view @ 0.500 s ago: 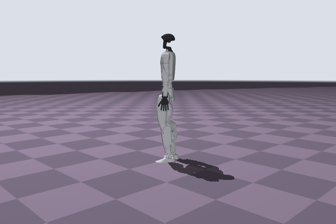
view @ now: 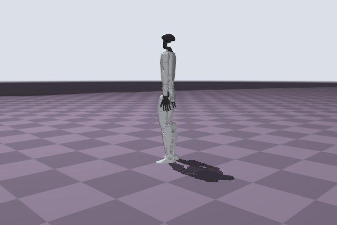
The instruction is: Upper body actions
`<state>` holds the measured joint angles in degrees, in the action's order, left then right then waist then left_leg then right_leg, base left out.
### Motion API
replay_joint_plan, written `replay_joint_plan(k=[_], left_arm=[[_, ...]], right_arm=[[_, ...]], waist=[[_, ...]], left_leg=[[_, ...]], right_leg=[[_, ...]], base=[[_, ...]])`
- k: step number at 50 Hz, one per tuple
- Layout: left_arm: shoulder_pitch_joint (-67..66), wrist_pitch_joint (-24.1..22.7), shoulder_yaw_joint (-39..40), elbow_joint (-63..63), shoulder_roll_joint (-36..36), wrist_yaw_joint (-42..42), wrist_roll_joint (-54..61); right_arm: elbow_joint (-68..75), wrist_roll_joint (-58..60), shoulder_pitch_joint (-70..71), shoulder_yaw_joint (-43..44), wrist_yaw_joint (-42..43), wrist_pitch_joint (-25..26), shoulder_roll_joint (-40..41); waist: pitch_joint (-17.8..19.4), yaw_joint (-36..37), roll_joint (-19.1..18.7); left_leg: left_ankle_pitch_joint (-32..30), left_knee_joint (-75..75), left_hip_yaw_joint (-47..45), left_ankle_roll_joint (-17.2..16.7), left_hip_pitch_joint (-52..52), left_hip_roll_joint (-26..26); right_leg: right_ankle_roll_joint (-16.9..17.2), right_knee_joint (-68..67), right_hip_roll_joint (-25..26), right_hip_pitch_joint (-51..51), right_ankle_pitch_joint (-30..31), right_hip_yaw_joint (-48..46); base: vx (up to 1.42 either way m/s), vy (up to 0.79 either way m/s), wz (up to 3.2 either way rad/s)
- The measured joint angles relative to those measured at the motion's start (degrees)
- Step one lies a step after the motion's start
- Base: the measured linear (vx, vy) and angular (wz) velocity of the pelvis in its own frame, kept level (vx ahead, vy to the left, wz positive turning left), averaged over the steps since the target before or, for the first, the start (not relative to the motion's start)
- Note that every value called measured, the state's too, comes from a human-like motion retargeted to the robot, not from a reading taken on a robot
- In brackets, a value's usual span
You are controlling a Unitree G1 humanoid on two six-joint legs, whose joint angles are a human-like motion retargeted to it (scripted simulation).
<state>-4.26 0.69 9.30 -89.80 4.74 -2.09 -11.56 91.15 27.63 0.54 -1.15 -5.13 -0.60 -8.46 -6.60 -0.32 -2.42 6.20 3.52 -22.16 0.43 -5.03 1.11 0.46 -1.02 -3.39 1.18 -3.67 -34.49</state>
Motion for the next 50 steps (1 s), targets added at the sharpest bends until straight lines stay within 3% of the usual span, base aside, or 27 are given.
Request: replay_joint_plan(k=[15, 30, 50], left_arm=[[0.99, -0.68, 1.44, -0.24, -1.68, 3.75, 3.95], [1.17, -0.26, 0.11, -0.94, -0.45, 4.73, 2.05], [0.97, 0.61, 0.05, -1.48, 0.42, 7.7, 1.5]], right_arm=[[-5.15, -1.41, 3.26, -1.39, -1.93, -1.34, 1.19], [0.85, 2.39, 0.41, -2.74, 0.83, -0.02, 0.76], [-0.88, 2.85, 1.44, -2.5, -0.86, 0.07, 0.49]], waist=[[0.75, 1.24, 1.0], [0.84, 2.68, 1.34], [-0.59, 0.93, 0.47]], left_leg=[[-0.53, -0.94, -0.26, 0.76, 0.15, -1.36], [0.58, -1.43, -0.09, 1.12, 3.42, -1.92], [1.29, -1.84, -3.28, -0.29, 4.62, -0.05]], right_leg=[[1.07, 0.04, -1.0, 0.17, 0.83, -0.52], [1.03, -0.24, -0.97, -2.91, -0.49, -1.05], [0.31, -0.55, 0.84, -1.74, -0.05, 1.36]], base=[[0.0, 0.0, 0.01], [0.07, 0.02, 0.01], [-0.01, -0.03, -0.1]])
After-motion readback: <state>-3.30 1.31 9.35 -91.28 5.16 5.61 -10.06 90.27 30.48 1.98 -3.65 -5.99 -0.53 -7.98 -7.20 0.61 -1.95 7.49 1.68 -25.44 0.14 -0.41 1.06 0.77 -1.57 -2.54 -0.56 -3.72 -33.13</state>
